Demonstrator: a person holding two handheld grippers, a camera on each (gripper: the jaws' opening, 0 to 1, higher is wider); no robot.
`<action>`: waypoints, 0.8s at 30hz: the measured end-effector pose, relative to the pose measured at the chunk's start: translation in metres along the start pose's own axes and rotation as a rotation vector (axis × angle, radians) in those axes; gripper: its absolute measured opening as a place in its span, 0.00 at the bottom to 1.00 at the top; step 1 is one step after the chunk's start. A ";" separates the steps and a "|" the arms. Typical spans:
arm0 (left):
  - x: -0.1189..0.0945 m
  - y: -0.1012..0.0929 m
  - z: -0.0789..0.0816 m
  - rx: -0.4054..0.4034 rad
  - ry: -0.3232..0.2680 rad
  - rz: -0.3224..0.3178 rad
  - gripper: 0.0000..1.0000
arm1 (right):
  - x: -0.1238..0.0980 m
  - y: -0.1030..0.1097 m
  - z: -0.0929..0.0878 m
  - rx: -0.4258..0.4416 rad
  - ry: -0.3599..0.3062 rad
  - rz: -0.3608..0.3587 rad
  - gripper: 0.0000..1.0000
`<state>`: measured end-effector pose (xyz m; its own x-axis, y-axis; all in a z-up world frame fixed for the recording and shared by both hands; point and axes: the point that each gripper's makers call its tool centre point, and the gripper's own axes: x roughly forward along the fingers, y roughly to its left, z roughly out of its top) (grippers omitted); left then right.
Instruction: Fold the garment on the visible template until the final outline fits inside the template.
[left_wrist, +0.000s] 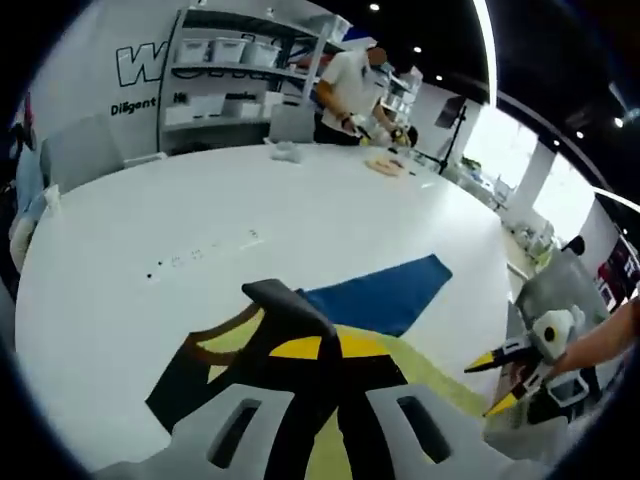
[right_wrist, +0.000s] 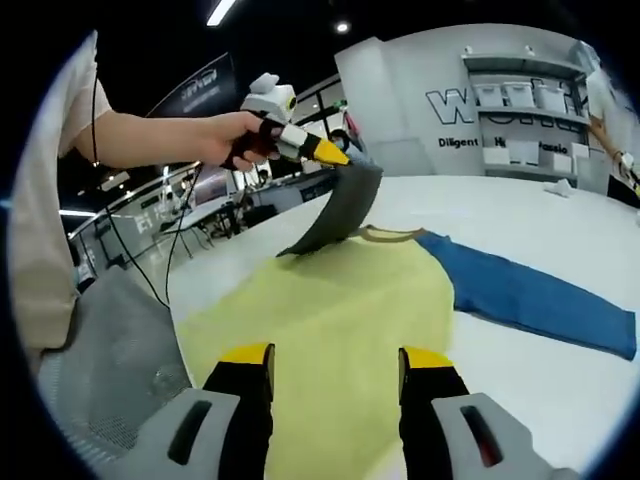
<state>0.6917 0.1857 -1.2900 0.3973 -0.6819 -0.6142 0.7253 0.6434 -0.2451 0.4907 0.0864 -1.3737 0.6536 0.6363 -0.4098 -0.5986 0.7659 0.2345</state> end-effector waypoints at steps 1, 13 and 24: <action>0.003 -0.003 -0.003 0.015 0.016 -0.014 0.10 | 0.000 0.000 -0.001 0.000 0.000 0.000 0.46; 0.047 -0.019 -0.031 0.100 0.118 -0.037 0.10 | -0.003 -0.002 -0.005 0.012 0.001 -0.009 0.46; 0.078 -0.030 -0.055 0.126 0.179 -0.044 0.10 | -0.006 -0.005 -0.005 0.015 0.003 -0.017 0.46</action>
<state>0.6700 0.1324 -1.3719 0.2662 -0.6283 -0.7310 0.8086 0.5584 -0.1855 0.4875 0.0786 -1.3774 0.6620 0.6232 -0.4164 -0.5804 0.7778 0.2412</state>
